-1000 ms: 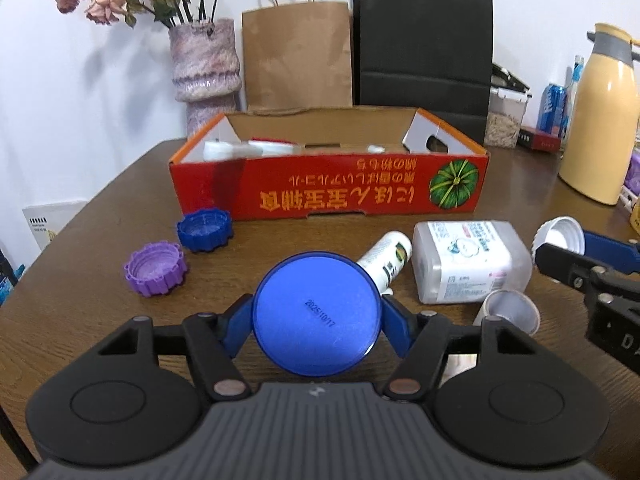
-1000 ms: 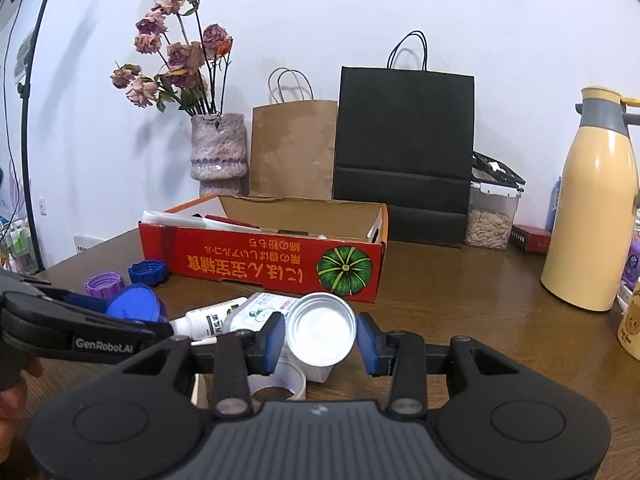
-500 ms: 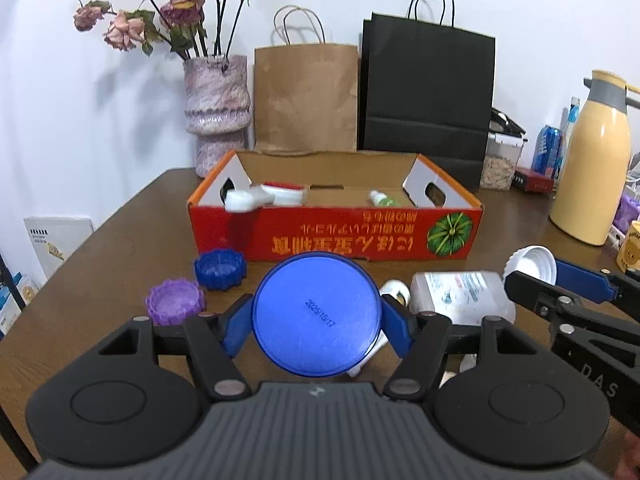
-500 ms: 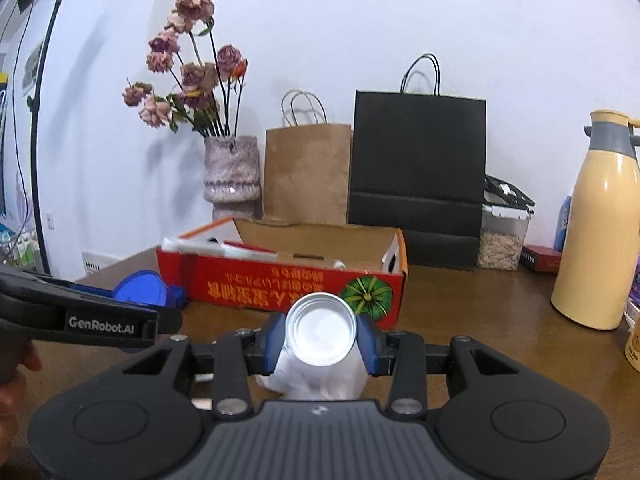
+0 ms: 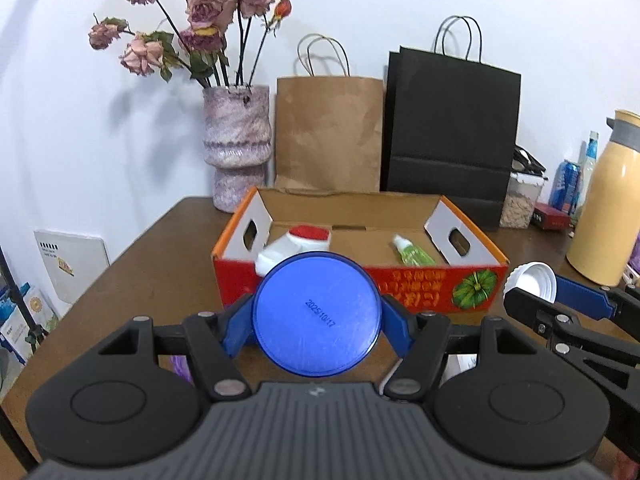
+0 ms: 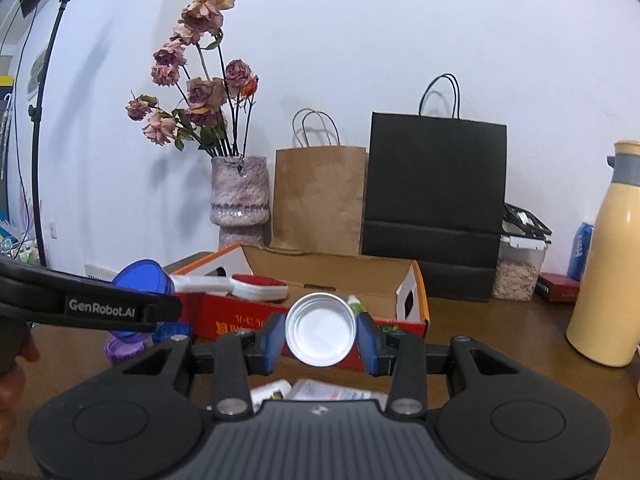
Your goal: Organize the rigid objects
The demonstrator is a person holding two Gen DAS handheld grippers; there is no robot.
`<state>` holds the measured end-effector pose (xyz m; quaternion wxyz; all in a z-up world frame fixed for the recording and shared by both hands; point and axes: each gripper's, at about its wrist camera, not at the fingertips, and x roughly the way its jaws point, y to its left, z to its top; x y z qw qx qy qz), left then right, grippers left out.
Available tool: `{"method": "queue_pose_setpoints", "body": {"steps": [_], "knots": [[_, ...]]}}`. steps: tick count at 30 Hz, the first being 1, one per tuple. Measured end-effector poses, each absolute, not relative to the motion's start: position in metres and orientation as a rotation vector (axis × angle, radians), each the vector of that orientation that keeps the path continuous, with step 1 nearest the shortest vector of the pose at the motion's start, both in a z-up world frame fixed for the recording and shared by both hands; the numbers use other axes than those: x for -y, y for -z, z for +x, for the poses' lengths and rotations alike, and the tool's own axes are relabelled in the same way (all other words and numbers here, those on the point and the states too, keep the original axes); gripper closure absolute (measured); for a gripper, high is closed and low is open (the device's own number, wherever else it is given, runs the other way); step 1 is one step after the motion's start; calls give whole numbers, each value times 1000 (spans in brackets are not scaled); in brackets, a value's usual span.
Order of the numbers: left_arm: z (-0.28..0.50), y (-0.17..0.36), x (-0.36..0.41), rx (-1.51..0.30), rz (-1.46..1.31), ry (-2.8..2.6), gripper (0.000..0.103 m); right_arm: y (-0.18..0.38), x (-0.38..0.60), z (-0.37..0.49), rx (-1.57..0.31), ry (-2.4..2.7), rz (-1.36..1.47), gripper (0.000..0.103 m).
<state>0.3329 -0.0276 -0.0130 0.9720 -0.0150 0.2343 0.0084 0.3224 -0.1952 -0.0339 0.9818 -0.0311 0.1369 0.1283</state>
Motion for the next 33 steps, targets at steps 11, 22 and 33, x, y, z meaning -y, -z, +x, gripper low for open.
{"method": "queue_pose_setpoints", "body": {"steps": [11, 22, 33], "knots": [[365, -5, 21, -426, -64, -46, 35, 22, 182, 358, -246, -269, -59, 65], [405, -11, 18, -399, -97, -67, 35, 20, 177, 401, -235, -278, -51, 65], [448, -12, 22, -396, -99, -74, 35, 15, 180, 447, -245, -292, -33, 65]]}}
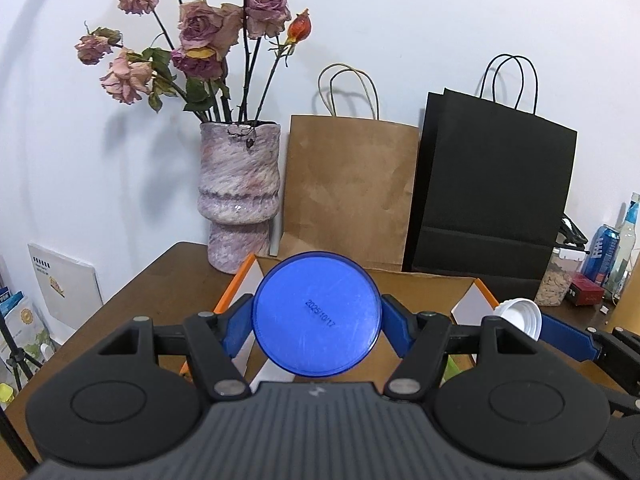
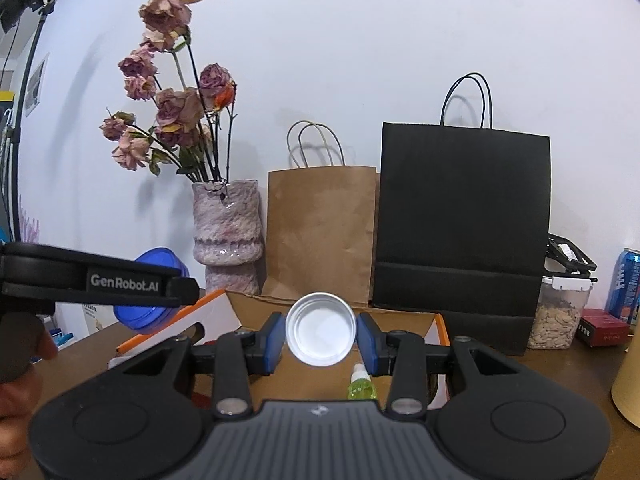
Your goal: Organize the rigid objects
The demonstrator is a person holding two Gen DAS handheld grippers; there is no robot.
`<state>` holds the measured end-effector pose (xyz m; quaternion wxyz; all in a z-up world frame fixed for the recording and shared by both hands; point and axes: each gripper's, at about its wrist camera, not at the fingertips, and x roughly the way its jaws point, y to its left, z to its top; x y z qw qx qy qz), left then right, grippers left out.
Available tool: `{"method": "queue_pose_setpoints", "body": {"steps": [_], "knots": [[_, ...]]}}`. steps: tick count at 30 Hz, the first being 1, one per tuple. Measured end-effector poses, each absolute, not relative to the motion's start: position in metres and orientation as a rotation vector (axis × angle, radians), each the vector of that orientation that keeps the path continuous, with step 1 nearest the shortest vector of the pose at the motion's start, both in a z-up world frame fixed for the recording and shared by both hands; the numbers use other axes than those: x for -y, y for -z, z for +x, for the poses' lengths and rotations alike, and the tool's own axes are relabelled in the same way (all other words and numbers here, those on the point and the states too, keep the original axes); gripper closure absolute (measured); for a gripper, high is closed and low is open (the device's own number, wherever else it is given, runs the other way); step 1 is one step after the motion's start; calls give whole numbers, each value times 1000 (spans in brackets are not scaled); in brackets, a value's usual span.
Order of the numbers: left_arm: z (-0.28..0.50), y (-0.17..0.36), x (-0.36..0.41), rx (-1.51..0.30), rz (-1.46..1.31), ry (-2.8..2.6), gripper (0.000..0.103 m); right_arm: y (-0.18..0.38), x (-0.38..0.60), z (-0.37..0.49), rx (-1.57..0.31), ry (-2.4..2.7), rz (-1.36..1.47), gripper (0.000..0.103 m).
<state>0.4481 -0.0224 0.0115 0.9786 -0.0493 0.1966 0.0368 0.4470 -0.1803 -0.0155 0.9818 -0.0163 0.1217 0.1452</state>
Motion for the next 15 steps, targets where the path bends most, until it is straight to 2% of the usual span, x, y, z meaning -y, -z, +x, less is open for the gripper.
{"method": "queue_pose_setpoints", "body": {"steps": [15], "knots": [[506, -3, 18, -443, -103, -113, 35, 21, 178, 501, -298, -287, -64, 65]]}}
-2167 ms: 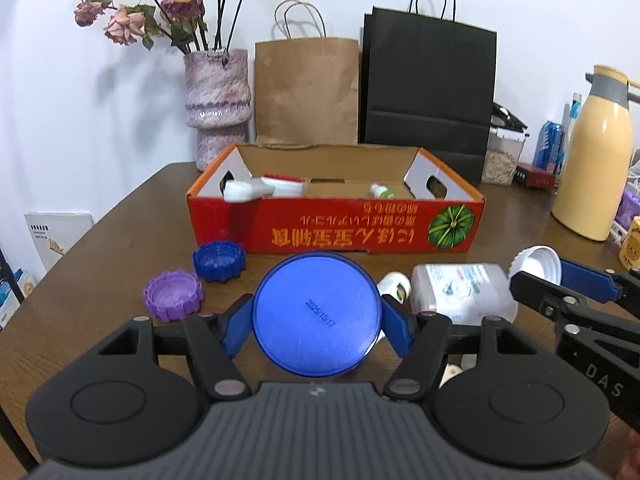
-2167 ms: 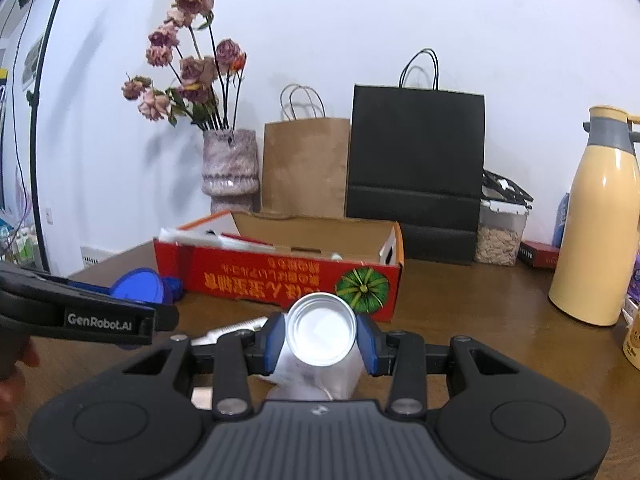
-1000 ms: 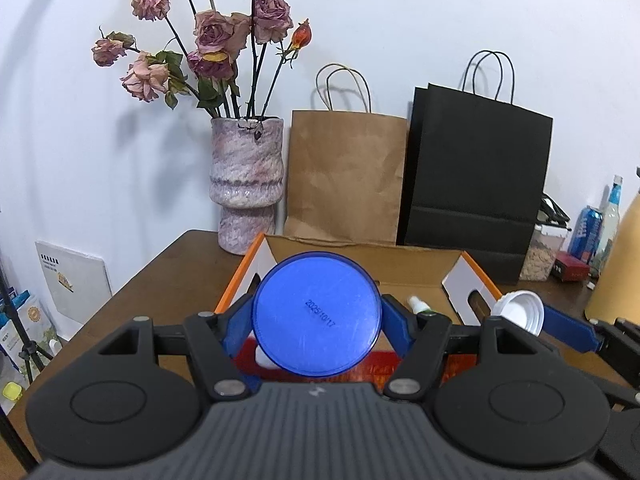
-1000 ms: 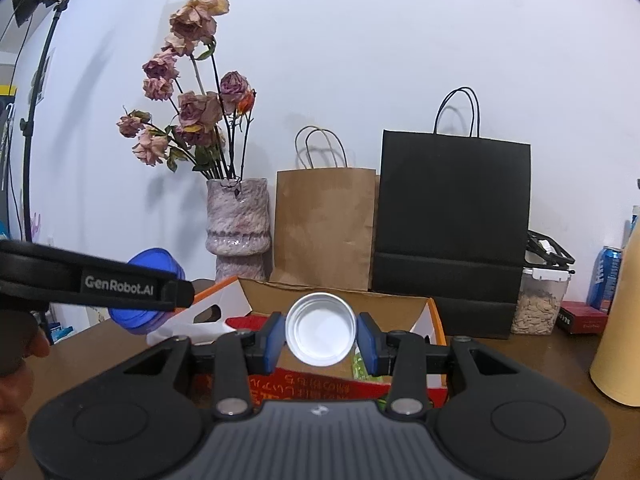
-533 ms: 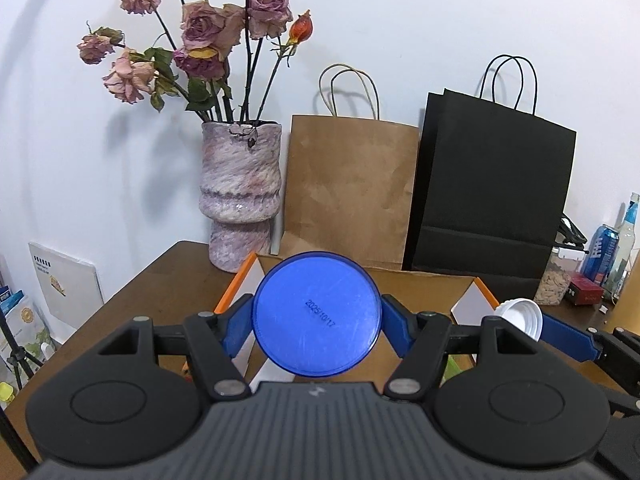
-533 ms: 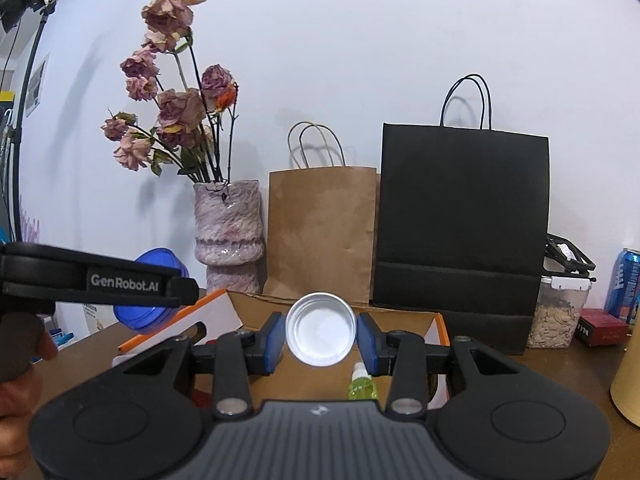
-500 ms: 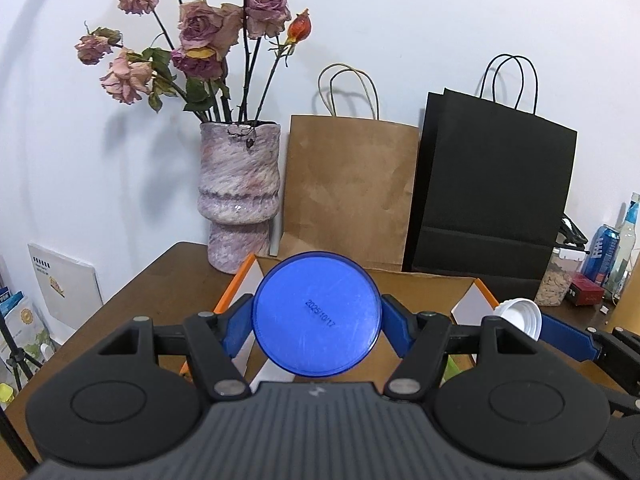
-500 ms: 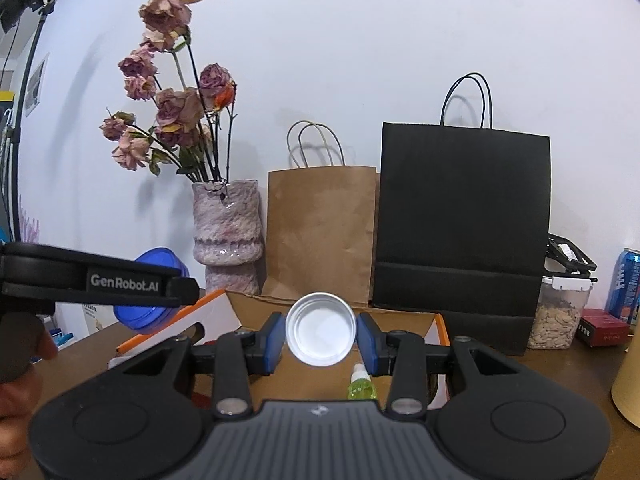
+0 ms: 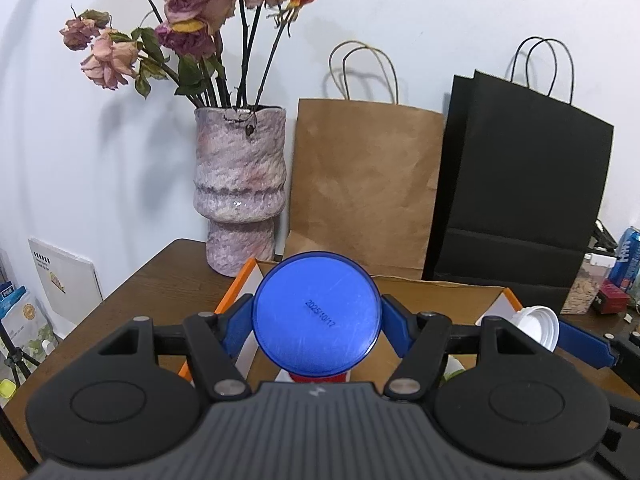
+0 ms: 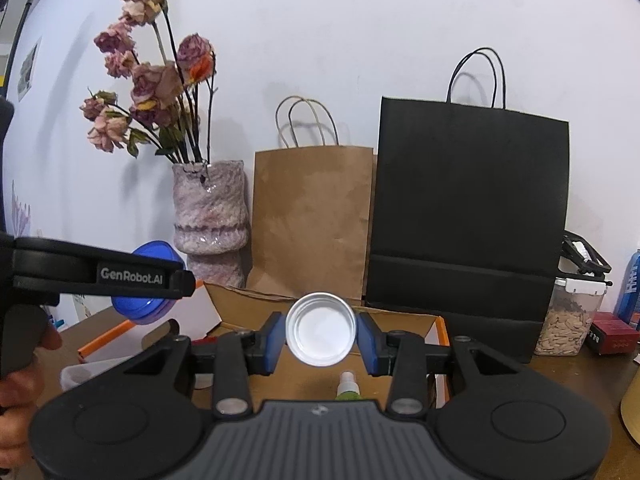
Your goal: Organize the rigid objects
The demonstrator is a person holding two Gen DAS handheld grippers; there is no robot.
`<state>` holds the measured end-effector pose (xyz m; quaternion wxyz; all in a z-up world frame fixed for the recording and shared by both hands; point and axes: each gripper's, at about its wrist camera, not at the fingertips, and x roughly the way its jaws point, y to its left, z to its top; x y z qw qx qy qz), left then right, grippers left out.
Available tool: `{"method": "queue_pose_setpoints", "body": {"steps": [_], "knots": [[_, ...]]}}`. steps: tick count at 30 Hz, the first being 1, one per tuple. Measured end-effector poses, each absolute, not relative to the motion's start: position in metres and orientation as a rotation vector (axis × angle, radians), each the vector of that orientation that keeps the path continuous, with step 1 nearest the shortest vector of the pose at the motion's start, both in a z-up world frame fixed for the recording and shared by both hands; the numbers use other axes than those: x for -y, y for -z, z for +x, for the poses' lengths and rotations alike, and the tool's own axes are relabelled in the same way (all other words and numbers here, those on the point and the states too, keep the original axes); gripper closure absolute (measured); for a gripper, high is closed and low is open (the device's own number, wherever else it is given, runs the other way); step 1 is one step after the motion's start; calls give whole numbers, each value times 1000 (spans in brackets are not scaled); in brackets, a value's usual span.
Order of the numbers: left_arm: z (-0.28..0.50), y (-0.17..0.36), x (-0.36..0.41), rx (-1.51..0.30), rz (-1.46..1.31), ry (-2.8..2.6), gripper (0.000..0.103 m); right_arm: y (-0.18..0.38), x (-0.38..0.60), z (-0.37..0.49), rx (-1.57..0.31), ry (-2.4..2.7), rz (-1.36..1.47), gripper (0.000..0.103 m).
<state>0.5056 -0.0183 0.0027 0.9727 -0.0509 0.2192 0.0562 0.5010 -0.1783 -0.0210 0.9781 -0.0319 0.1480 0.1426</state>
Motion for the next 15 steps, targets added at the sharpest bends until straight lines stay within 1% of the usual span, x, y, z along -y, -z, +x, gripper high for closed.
{"method": "queue_pose_setpoints", "body": {"steps": [15], "knots": [[546, 20, 18, -516, -63, -160, 35, 34, 178, 539, -372, -287, -79, 65]]}}
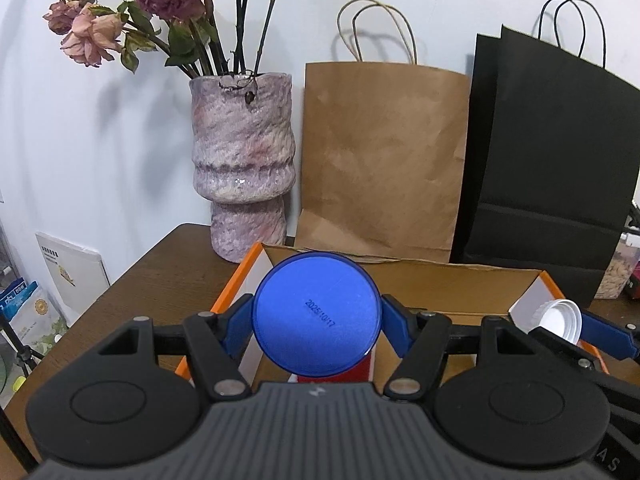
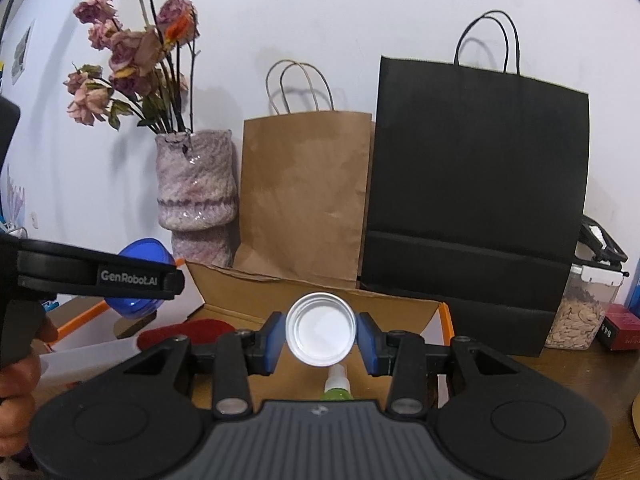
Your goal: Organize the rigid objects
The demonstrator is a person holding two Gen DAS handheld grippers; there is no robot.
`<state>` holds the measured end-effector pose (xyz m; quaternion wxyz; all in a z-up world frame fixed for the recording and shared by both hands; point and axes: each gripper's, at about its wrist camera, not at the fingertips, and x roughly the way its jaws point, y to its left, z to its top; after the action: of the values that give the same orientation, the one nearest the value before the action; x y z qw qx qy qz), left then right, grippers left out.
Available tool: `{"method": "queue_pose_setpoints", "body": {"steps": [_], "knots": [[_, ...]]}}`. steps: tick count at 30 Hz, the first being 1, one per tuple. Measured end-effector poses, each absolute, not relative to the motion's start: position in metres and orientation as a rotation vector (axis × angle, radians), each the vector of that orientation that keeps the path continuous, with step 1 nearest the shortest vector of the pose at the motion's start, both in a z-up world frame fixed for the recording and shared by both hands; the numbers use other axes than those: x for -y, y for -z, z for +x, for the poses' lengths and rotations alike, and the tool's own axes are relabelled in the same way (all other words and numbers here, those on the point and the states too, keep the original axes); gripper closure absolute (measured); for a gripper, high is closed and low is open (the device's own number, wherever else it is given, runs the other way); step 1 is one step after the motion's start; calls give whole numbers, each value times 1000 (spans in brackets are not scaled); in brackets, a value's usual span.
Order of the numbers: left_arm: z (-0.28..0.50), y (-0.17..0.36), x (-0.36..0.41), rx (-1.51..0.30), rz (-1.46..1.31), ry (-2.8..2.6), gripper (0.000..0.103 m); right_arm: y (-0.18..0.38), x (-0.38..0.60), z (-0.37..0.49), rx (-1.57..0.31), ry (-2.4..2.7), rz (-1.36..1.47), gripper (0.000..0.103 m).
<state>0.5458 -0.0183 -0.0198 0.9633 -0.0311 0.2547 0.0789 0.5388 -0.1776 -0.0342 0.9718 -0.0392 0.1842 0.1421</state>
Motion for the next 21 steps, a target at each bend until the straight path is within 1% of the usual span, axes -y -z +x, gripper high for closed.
{"method": "queue_pose_setpoints", "body": {"steps": [7, 10, 11, 12, 13, 14, 15, 18, 21], "knots": [[553, 27, 19, -548, -55, -164, 35, 41, 175, 544, -402, -288, -89, 65], [553, 27, 18, -556, -55, -156, 33, 42, 176, 546, -425, -292, -91, 64], [553, 27, 18, -557, -55, -153, 24, 43, 176, 546, -432, -290, -89, 57], [552, 27, 18, -556, -54, -156, 7, 44, 177, 546, -437, -286, -88, 48], [551, 27, 19, -550, -51, -164, 0, 45, 178, 547, -445, -280, -86, 25], [550, 26, 19, -537, -45, -170, 0, 46, 178, 547, -449, -273, -84, 7], [550, 26, 19, -533, -43, -172, 0, 46, 179, 546, -445, -267, -84, 4], [549, 25, 19, -536, -43, -180, 0, 46, 180, 546, -443, -269, -79, 0], [550, 24, 19, -540, -41, -186, 0, 46, 180, 545, -442, -267, -85, 0]]}}
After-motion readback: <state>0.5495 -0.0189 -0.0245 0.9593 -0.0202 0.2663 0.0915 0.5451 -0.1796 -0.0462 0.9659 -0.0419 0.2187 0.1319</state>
